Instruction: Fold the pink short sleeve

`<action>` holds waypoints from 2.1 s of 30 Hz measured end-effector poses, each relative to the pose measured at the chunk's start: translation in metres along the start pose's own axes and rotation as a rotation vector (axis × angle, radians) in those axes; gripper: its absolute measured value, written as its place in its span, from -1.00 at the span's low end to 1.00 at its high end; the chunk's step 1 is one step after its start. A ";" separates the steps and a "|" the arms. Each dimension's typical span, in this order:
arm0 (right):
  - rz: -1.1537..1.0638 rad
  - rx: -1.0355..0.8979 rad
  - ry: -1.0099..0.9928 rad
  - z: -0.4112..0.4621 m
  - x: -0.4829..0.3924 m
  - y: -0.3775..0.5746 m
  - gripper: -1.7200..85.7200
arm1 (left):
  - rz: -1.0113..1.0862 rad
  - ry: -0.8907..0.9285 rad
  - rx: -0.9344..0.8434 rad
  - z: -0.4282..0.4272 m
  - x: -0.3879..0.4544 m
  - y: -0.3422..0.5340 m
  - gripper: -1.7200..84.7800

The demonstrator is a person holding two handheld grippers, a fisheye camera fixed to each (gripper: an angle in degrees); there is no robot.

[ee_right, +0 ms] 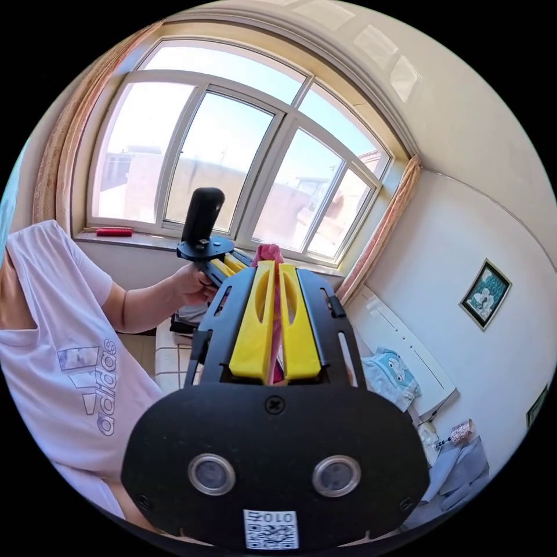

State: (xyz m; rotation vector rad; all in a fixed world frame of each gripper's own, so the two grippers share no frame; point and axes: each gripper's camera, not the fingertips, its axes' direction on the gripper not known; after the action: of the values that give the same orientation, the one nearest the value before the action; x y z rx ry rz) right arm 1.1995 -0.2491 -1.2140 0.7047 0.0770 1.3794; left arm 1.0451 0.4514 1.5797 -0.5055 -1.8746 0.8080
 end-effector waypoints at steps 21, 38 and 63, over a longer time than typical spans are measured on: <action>0.146 -0.140 -0.224 0.014 0.065 0.084 -0.93 | 0.068 0.205 -0.262 0.026 -0.008 -0.020 -0.94; 0.609 0.690 -0.832 0.005 0.217 0.169 -0.95 | -0.343 0.506 0.084 0.054 -0.114 0.150 -0.94; 0.608 0.914 -0.549 -0.046 0.289 0.194 -0.93 | -0.171 -0.233 -0.136 -0.009 0.092 0.210 -0.69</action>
State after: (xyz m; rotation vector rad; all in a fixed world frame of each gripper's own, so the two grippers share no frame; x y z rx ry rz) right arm 1.0751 0.0375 -1.0538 1.9766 0.0561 1.6525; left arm 1.0131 0.6593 1.4884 -0.3393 -2.1660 0.6510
